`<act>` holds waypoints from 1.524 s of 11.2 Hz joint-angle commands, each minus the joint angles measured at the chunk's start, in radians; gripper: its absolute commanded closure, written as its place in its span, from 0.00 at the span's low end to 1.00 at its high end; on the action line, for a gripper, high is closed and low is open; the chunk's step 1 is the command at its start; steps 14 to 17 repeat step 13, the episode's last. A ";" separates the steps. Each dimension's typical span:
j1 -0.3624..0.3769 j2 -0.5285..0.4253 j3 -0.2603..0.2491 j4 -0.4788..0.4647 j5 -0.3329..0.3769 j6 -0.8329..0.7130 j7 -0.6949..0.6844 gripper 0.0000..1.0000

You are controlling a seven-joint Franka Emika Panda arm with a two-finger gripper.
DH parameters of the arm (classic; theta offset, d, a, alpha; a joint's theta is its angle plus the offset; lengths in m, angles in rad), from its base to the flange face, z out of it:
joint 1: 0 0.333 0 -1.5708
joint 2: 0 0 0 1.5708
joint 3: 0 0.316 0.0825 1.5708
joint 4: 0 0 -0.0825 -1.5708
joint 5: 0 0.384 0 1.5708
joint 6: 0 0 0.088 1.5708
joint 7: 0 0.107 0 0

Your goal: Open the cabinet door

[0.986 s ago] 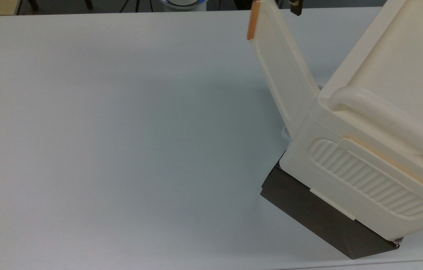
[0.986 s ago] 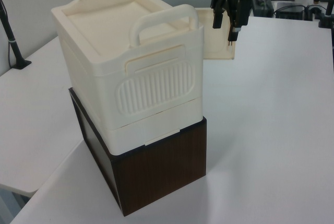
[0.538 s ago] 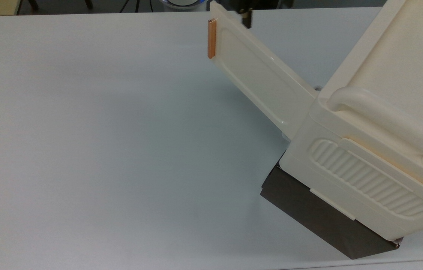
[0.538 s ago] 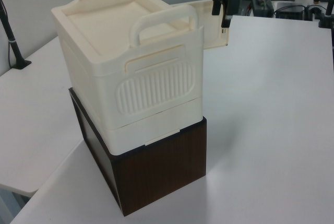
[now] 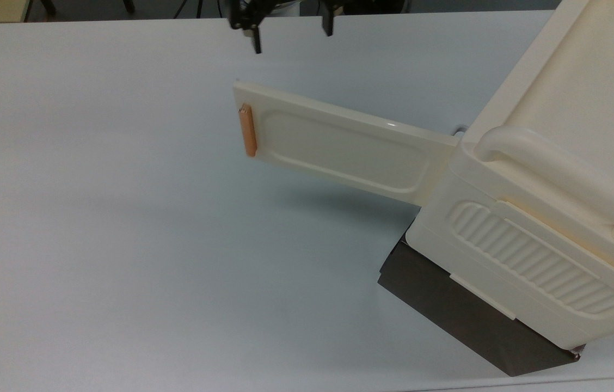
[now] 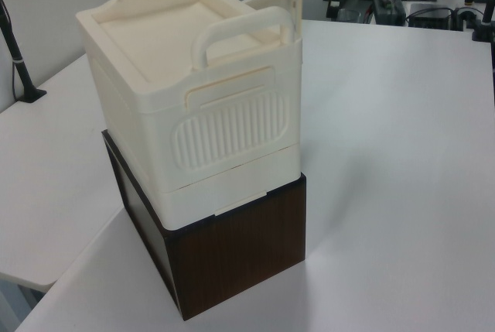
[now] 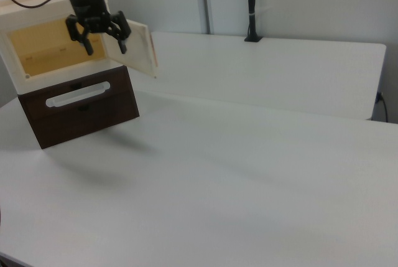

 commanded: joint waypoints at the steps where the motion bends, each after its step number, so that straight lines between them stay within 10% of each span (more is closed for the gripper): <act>1: -0.085 -0.066 0.004 -0.126 -0.017 0.018 0.114 0.00; 5: -0.093 -0.086 -0.013 -0.177 -0.131 0.013 0.262 0.00; 17: -0.127 -0.078 -0.024 -0.169 0.001 -0.031 0.286 0.00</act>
